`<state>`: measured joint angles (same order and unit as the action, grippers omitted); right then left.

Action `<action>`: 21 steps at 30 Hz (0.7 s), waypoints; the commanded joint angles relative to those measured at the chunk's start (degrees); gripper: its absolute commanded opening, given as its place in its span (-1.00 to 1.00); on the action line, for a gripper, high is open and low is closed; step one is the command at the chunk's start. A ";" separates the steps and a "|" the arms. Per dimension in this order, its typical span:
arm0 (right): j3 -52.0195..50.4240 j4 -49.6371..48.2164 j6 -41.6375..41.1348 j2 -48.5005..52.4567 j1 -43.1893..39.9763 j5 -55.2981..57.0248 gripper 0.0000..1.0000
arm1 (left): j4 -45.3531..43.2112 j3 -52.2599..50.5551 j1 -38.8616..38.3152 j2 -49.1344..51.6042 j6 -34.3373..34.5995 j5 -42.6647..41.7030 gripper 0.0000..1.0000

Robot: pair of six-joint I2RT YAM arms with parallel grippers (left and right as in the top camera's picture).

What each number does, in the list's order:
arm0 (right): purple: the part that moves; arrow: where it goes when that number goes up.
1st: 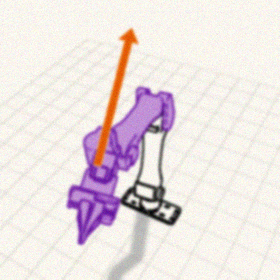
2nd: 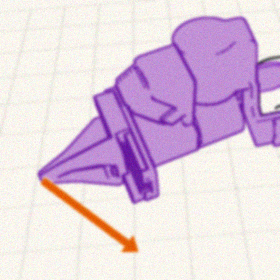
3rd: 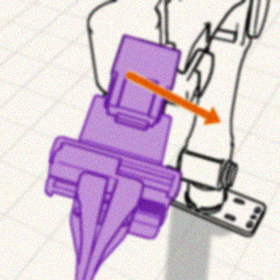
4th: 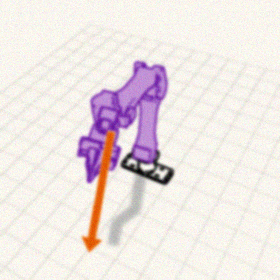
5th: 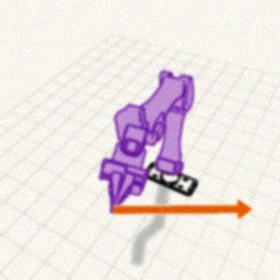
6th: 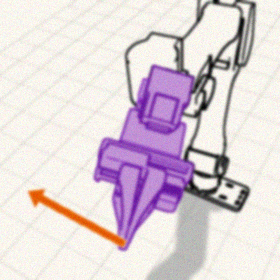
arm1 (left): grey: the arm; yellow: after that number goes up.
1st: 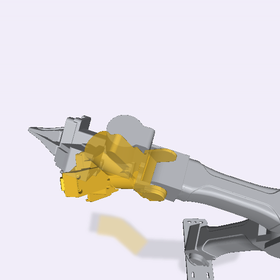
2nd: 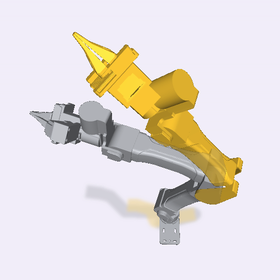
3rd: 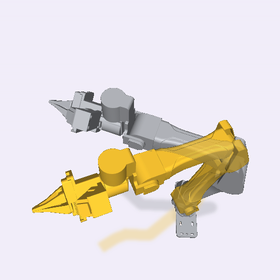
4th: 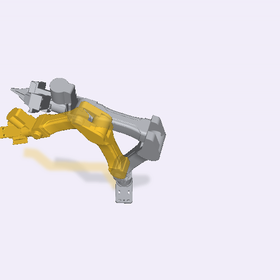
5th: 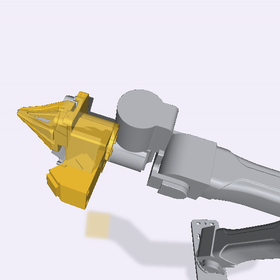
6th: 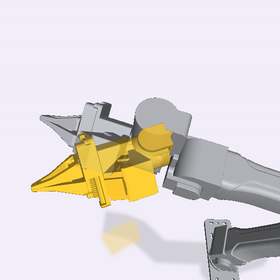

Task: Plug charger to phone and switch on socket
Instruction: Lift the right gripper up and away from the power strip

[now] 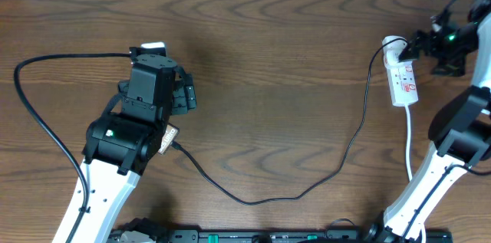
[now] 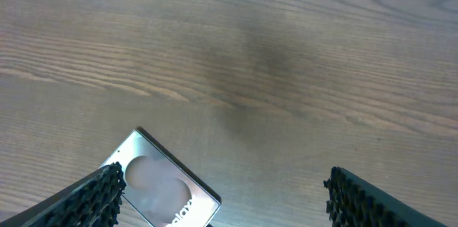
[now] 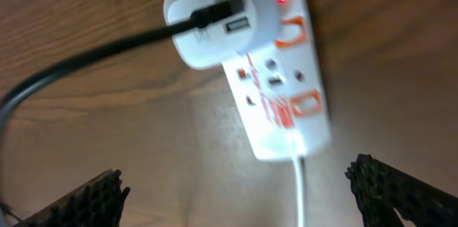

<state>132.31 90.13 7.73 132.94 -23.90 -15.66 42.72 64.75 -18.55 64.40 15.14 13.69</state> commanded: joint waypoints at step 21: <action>2.99 6.75 -10.03 -16.02 0.31 5.03 0.98 | 0.15 0.28 -0.20 -0.04 -0.50 0.92 0.77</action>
<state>134.82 96.82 -1.19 116.84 -23.77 -10.87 42.72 64.75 -18.55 64.40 15.14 13.69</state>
